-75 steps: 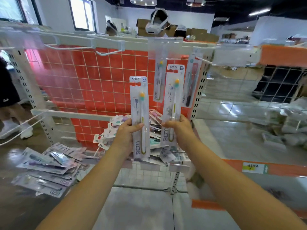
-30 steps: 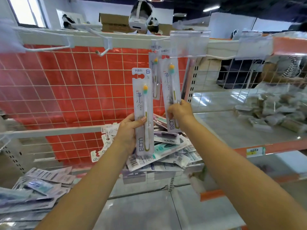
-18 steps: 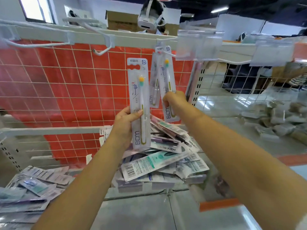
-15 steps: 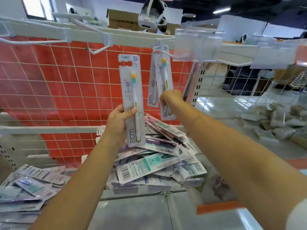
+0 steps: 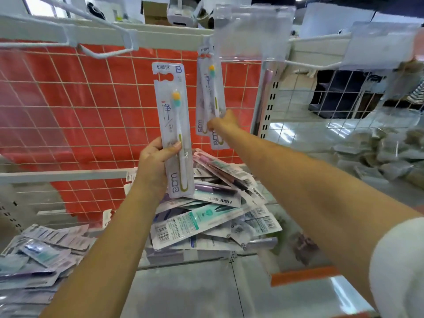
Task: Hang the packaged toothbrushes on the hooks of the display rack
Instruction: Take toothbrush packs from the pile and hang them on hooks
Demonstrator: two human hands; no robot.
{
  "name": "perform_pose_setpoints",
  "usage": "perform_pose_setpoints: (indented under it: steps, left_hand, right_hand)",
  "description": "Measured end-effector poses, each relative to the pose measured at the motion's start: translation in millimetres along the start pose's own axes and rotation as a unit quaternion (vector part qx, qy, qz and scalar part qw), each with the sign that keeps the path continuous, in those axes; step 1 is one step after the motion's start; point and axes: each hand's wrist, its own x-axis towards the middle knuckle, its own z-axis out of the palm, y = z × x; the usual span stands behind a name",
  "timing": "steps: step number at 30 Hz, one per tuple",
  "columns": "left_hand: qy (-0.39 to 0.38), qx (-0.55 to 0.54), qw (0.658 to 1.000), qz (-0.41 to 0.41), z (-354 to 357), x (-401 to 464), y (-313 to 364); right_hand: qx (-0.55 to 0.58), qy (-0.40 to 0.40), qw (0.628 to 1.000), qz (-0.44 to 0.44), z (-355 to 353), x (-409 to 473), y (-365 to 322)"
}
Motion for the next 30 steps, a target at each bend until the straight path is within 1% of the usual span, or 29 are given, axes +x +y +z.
perform_pose_setpoints:
  steps: [3, 6, 8, 10, 11, 12, 13, 15, 17, 19, 22, 24, 27, 30]
  left_hand:
    - [0.006, -0.008, 1.0, -0.014, -0.8, 0.2, 1.4]
    - [-0.001, -0.004, 1.0, -0.027, -0.4, -0.7, 3.6]
    - [-0.003, -0.005, 1.0, -0.03, -0.6, -0.8, 4.6]
    - [-0.005, -0.008, 1.0, -0.029, -1.2, -0.6, 5.8]
    - [-0.008, -0.014, 0.999, -0.03, -1.4, -1.1, 6.1]
    - [-0.011, -0.019, 0.999, -0.03, -0.8, -1.5, 6.0]
    - [-0.013, -0.024, 0.999, -0.03, 0.7, -3.1, 6.0]
    - [-0.009, -0.022, 0.999, -0.027, 5.1, -6.1, 3.8]
    - [0.001, -0.005, 1.0, -0.015, 9.9, -9.2, -1.6]
    - [0.008, 0.0, 1.0, -0.004, 15.3, -12.8, -6.2]
    - [-0.003, -0.031, 1.0, 0.0, 25.4, -17.5, -8.5]
    - [-0.01, -0.039, 0.999, 0.003, 30.7, -19.2, -9.2]
    - [-0.018, -0.014, 0.999, 0.023, 34.4, -20.7, -11.3]
    - [-0.031, 0.024, 0.998, 0.038, 34.1, -20.0, -16.7]
  right_hand:
    - [0.01, -0.004, 1.0, -0.001, -1.1, -1.2, 14.4]
    - [0.006, -0.009, 1.0, 0.016, -4.9, -1.7, 27.6]
    - [-0.033, 0.028, 0.999, 0.02, -4.9, -4.9, 33.3]
    - [-0.089, 0.089, 0.992, 0.009, -4.7, -10.8, 36.5]
    - [-0.101, 0.111, 0.989, 0.0, -3.8, -16.4, 36.7]
    - [-0.09, 0.117, 0.989, -0.01, -2.6, -25.6, 34.8]
    - [-0.058, 0.106, 0.992, -0.026, -1.4, -34.9, 33.0]
    - [0.037, 0.047, 0.996, -0.068, 3.4, -60.9, 26.2]
    - [0.127, -0.032, 0.987, -0.092, 9.9, -87.6, 22.1]
    - [0.18, -0.066, 0.977, -0.094, 13.8, -106.7, 22.5]
    - [0.208, -0.036, 0.974, -0.088, 11.5, -123.2, 25.7]
    - [0.211, -0.036, 0.972, -0.098, 8.7, -129.1, 29.6]
    - [0.206, -0.057, 0.969, -0.123, 4.3, -131.8, 34.4]
    - [0.212, -0.039, 0.968, -0.129, -4.2, -131.6, 33.4]
